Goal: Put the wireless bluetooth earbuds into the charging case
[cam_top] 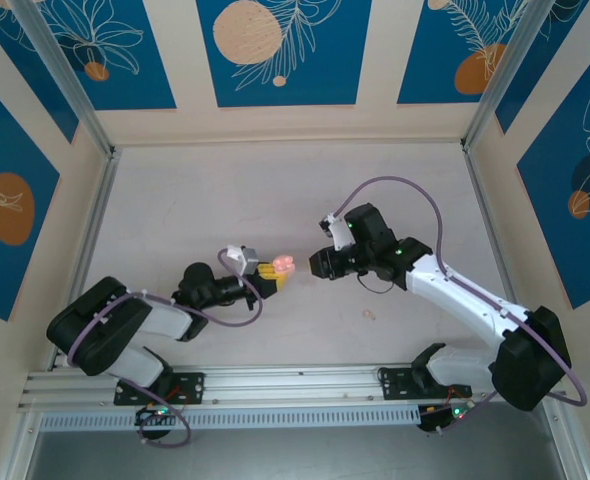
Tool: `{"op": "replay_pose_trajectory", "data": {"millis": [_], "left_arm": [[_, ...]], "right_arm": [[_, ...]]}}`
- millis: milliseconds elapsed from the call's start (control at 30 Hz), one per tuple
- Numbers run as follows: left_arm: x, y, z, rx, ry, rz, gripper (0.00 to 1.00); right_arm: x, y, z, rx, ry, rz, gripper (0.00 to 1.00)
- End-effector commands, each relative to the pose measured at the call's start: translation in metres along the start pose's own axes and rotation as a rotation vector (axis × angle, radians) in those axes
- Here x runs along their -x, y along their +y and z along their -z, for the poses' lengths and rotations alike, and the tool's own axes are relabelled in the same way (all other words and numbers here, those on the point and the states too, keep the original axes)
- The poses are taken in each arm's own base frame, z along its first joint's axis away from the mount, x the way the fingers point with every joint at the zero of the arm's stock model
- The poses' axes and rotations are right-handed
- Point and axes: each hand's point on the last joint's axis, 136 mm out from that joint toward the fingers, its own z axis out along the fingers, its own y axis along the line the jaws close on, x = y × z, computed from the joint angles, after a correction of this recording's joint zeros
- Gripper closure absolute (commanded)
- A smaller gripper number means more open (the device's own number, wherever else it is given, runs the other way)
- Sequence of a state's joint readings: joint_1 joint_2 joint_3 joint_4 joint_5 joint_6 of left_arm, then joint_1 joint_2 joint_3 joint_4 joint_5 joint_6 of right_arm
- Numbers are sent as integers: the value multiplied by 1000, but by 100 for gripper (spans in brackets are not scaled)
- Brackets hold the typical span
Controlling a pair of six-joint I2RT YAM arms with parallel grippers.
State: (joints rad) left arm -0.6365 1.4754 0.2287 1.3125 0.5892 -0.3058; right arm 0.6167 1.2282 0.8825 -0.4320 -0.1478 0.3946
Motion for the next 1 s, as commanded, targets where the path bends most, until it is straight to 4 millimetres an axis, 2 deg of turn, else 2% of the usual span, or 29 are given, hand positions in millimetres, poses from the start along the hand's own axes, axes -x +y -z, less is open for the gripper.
{"op": "replay_pose_trajectory", "data": {"millis": [0,167,333,600,767,967], "left_arm": [[1,-4,2,7,1,-58,89],[-4,1,7,51,33,-68,89],[-5,5,13,102,62,-81,89],[-5,27,33,304,130,-93,89],[-1,43,50,440,153,-106,89],[-1,43,57,464,166,-120,88]], "right_arm": [[-24,-14,-4,-35,135,-139,74],[-31,-33,-14,-95,190,-216,74],[-30,-49,-12,-182,237,-253,70],[-6,-52,-20,-232,285,-267,63],[23,-49,-48,-205,294,-222,59],[54,-39,-98,-102,324,-75,58]]}}
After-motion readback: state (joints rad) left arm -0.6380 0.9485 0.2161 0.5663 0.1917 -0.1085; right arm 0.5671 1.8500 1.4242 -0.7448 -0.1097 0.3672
